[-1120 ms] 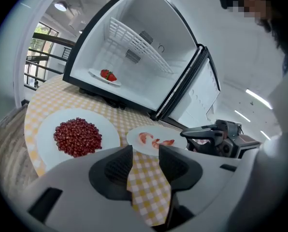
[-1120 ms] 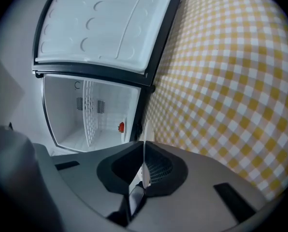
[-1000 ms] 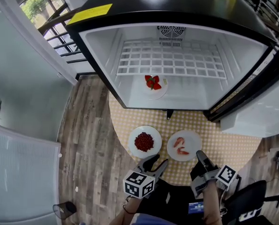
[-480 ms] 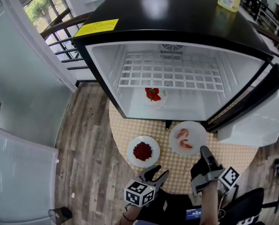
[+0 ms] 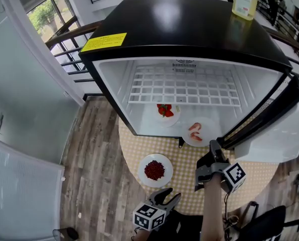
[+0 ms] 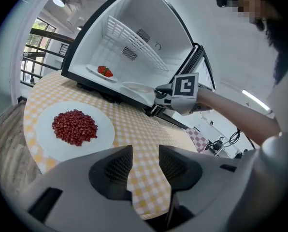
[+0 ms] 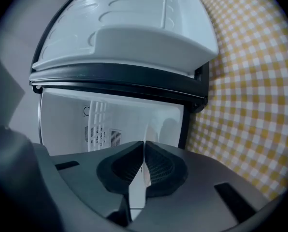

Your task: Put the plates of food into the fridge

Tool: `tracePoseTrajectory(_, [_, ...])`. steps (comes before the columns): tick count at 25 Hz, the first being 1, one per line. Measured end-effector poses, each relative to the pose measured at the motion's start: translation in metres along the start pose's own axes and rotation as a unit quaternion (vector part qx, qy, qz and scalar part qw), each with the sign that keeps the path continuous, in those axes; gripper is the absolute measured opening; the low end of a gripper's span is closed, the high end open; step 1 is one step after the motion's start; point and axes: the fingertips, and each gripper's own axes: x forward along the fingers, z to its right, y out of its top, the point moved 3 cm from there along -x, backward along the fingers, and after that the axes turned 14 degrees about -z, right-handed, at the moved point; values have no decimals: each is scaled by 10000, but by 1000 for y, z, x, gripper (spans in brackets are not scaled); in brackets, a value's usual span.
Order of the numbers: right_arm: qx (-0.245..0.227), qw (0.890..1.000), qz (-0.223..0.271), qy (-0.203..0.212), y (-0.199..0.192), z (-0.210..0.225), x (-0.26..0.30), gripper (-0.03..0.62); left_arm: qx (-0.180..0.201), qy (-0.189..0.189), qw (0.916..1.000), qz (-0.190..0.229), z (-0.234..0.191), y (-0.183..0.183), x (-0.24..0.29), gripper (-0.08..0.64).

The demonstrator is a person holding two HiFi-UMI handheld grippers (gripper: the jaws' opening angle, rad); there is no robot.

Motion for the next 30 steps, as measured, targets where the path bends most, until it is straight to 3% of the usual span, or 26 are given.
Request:
tracePoseTrajectory(6, [-141, 9987, 367, -320, 17, 13, 22, 23, -127, 96, 9999, 12, -8, -8, -8, 176])
tracePoseTrajectory(20, [-409, 9944, 756, -623, 42, 31, 73, 23, -66, 197, 9998, 40, -10, -8, -15, 176])
tracePoseTrajectory(26, [-1291, 9870, 489, -822, 40, 21, 79, 38, -91, 235, 9997, -3, -11, -14, -16, 176])
tracePoseTrajectory(28, [-1631, 9818, 333, -916, 32, 18, 77, 121, -91, 248, 9997, -2, -12, -15, -16, 176])
tracePoseTrajectory(30, [-2126, 9703, 176, -1141, 24, 16, 76, 165, -78, 251, 9997, -14, -11, -16, -16, 176])
